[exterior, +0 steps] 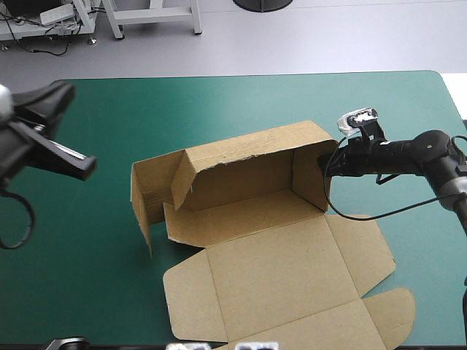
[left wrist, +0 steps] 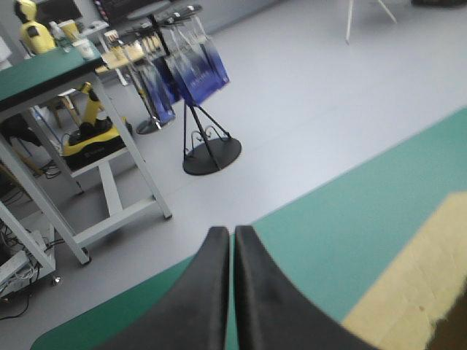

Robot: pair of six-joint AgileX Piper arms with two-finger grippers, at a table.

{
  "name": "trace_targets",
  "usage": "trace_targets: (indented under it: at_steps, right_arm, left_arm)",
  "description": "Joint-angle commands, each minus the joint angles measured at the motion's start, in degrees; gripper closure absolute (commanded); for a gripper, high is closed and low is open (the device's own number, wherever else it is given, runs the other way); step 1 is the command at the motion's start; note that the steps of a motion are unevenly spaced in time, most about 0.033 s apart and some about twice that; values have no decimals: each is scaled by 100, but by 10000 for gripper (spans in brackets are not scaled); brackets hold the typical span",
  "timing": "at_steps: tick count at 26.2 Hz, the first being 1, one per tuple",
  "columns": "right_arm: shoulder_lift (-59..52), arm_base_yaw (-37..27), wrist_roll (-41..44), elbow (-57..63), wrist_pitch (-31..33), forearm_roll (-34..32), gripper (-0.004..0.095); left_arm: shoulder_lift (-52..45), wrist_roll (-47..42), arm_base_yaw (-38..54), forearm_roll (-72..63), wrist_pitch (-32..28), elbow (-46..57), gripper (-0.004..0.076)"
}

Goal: Fold the box

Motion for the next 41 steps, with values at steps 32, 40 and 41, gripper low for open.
trace_targets:
  at_steps: [32, 40, 41]
  right_arm:
    - [-587, 16, 908, -92, 358, -374, 917]
    - [-587, 16, 1045, -92, 412, -422, 917]
    - [-587, 16, 1057, -92, 412, -422, 917]
  left_arm:
    - [1473, 1394, 1797, -3422, -1419, 237, 706]
    - [1825, 3123, 4362, -5895, -2067, 136, 706]
    - [1837, 3252, 4694, -6112, -2066, 97, 706]
